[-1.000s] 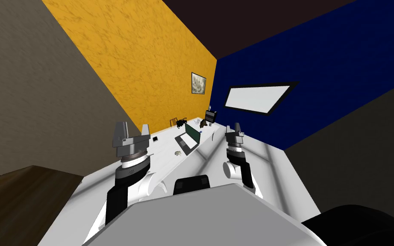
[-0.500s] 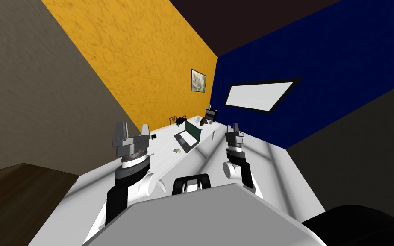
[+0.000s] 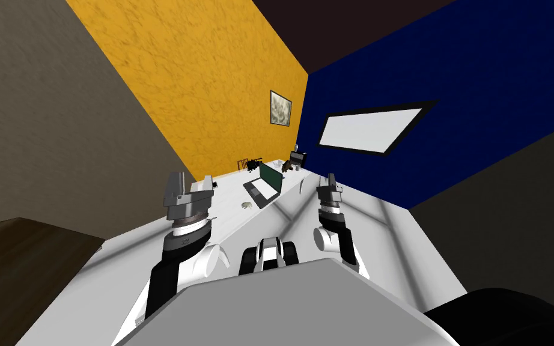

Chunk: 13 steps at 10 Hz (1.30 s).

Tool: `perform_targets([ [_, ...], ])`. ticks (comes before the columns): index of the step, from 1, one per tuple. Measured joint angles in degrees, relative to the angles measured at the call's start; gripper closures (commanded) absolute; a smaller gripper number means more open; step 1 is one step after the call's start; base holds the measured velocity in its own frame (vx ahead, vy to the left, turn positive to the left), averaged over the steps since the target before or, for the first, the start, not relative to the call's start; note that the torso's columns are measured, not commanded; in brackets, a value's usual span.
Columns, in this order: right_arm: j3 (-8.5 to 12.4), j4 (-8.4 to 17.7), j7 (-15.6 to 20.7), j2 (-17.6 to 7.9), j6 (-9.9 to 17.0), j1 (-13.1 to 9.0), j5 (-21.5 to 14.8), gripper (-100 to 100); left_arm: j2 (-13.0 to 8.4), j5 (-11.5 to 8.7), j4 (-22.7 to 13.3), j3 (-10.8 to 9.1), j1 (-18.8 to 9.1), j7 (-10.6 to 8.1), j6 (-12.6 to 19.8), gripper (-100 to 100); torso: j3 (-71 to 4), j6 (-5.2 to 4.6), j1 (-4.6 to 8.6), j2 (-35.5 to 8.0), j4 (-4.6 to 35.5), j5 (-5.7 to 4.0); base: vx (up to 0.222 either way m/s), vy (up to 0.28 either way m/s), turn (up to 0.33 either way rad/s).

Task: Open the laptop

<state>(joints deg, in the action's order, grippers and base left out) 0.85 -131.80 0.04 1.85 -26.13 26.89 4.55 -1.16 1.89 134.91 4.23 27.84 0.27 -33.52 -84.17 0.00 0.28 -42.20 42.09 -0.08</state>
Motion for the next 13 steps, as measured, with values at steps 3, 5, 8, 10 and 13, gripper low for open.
perform_targets([
  [3,0.0,0.0,0.0,0.0,0.0,0.0,0.0,0,-4.3,-1.0,-1.3,0.68,0.6,-1.46,0.4,-100,-0.5,0.00,-0.21,0.1,0.1,0.06,-0.020,-0.175,0.163],
  [5,0.0,0.0,0.0,0.0,0.0,0.0,0.0,0,-6.8,-2.7,-3.3,0.80,1.2,-3.56,0.6,-100,-0.4,0.04,-0.09,0.0,0.2,0.03,-0.014,-0.281,0.337],
  [8,0.0,0.0,0.0,0.0,0.0,0.0,0.0,0,-8.2,-4.4,-6.3,2.60,2.6,-6.29,0.9,-100,-0.4,0.01,-0.45,0.0,0.2,0.12,-0.005,-0.250,0.209],
  [10,0.0,0.0,0.0,0.0,0.0,0.0,0.0,0,-8.7,-5.6,-8.6,3.48,3.0,-8.00,1.2,-100,-0.4,0.00,-0.34,-0.1,0.2,0.10,-0.029,-0.231,0.234],
  [13,0.0,0.0,0.0,0.0,0.0,0.0,0.0,0,-9.8,-8.0,-12.0,4.06,3.8,-11.34,1.5,-100,-0.4,-0.01,-0.29,0.0,0.2,0.08,-0.010,-0.224,0.229],
])
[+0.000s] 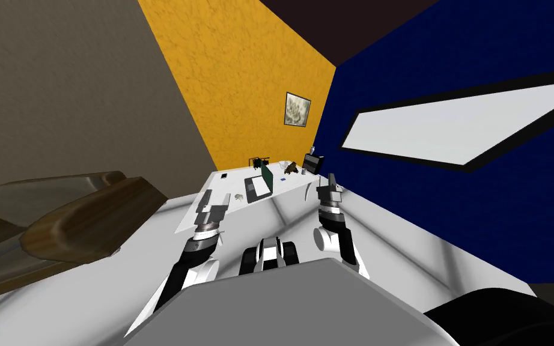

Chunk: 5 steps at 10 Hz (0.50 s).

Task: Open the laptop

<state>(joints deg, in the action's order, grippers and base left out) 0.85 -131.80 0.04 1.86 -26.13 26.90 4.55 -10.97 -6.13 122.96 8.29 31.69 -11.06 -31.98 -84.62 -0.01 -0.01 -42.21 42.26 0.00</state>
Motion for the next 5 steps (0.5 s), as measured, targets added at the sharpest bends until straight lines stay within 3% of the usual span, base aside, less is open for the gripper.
perform_targets([
  [2,0.0,0.0,0.0,0.0,0.0,0.0,0.0,0,-0.2,-1.4,-2.0,0.84,0.4,-1.93,1.0,-100,0.0,0.00,0.02,0.0,0.0,-0.01,0.025,-0.221,0.196],
  [5,0.0,0.0,0.0,0.0,0.0,0.0,0.0,0,-0.3,-3.4,-5.2,2.26,1.5,-4.90,1.7,-100,0.0,-0.01,0.02,0.0,0.0,0.00,0.081,-0.221,0.207],
])
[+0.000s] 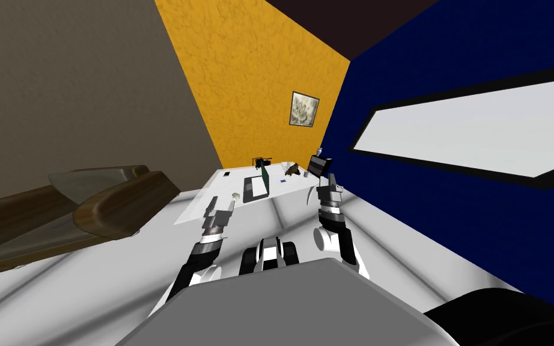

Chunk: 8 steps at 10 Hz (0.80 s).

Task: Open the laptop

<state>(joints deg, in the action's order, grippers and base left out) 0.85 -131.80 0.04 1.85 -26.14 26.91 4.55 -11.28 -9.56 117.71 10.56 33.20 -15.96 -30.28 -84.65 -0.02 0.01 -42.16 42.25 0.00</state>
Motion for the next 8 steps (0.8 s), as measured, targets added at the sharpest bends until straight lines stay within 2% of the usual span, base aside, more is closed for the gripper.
perform_targets([
  [5,0.0,0.0,0.0,0.0,0.0,0.0,0.0,0,0.3,-3.3,-4.6,2.02,1.1,-4.76,2.6,-100,0.0,0.02,-0.02,0.0,0.0,0.01,0.122,-0.180,0.140],
  [8,0.0,0.0,0.0,0.0,0.0,0.0,0.0,0,1.6,-5.2,-6.1,3.57,1.8,-7.39,6.0,-100,-0.1,0.02,-0.03,0.1,0.0,-0.01,0.223,-0.192,0.123],
])
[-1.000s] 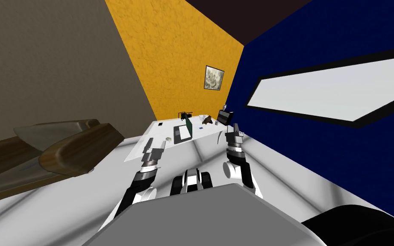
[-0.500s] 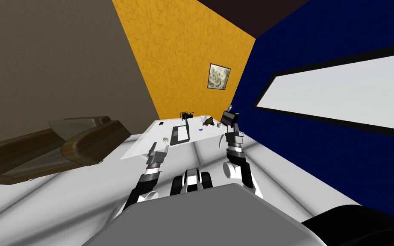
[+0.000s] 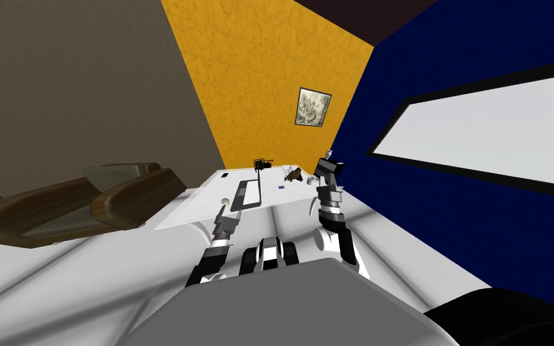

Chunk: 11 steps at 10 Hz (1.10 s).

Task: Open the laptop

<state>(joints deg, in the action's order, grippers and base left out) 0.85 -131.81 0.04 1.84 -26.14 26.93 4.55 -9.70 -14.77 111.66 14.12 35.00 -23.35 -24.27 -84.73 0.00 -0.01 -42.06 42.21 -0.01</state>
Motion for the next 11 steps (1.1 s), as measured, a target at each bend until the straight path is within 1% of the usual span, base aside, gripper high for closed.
perform_targets([
  [1,0.0,0.0,0.0,0.0,0.0,0.0,0.0,0,0.3,-0.5,-0.6,0.49,0.3,-0.74,0.7,-100,0.2,-0.01,-0.15,-0.3,0.1,0.06,0.187,-0.202,0.119],
  [3,0.0,0.0,0.0,0.0,0.0,0.0,0.0,0,1.3,-1.8,-2.2,1.29,0.4,-2.55,2.6,-100,0.1,-0.01,-0.01,-0.2,0.1,0.01,0.230,-0.173,0.081],
  [4,0.0,0.0,0.0,0.0,0.0,0.0,0.0,0,1.7,-2.2,-3.4,1.65,0.3,-3.39,2.7,-100,0.1,0.00,-0.08,-0.2,0.1,0.04,0.224,-0.172,0.099],
  [6,0.0,0.0,0.0,0.0,0.0,0.0,0.0,0,4.1,-3.1,-3.6,2.51,0.9,-4.61,4.8,-100,0.2,0.00,-0.06,-0.3,0.1,0.03,0.159,-0.122,0.069],
  [7,0.0,0.0,0.0,0.0,0.0,0.0,0.0,0,5.3,-3.4,-4.0,2.86,1.1,-5.01,5.4,-100,0.3,-0.01,-0.18,-0.4,0.1,0.06,0.115,-0.075,0.043],
  [9,0.0,0.0,0.0,0.0,0.0,0.0,0.0,0,8.1,-3.8,-4.8,3.22,1.1,-5.73,5.8,-100,0.3,0.00,-0.09,-0.4,0.1,0.04,0.073,-0.063,0.035],
  [11,0.0,0.0,0.0,0.0,0.0,0.0,0.0,0,10.7,-4.1,-5.3,3.41,1.1,-6.19,6.0,-100,0.2,0.00,-0.06,-0.4,0.1,0.03,0.018,-0.024,0.009],
])
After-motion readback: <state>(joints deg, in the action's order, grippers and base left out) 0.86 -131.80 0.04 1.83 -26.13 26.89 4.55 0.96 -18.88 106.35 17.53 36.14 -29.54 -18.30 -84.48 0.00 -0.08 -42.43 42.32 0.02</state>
